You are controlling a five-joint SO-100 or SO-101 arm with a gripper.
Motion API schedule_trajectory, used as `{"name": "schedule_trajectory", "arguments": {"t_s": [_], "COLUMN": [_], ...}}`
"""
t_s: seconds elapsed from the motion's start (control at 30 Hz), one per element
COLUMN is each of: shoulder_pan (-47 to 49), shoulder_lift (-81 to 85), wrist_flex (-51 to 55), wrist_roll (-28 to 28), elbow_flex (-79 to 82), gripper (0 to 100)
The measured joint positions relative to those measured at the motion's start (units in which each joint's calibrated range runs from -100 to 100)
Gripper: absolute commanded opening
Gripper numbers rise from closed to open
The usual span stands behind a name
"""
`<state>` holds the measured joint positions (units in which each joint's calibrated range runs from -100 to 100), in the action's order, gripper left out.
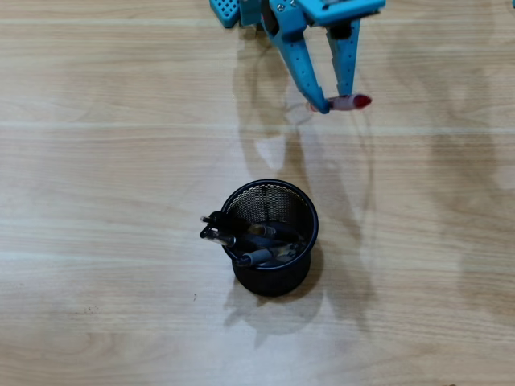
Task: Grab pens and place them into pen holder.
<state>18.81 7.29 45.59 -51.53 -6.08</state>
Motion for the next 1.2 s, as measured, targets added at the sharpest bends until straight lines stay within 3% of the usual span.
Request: {"name": "schedule_trajectory", "arguments": {"t_s": [0.63,0.97,1.2], "shoulder_pan": [-6.7,-9.3,-10.0], "shoulder_lift": [-18.3,-21.5,-21.9], "wrist_flex": [-35.0,-51.4,-70.3], "wrist_roll": [1.0,0.9,0.9], "elbow_flex": [0.1,13.2,22.5], "gripper": [2,2,12]}}
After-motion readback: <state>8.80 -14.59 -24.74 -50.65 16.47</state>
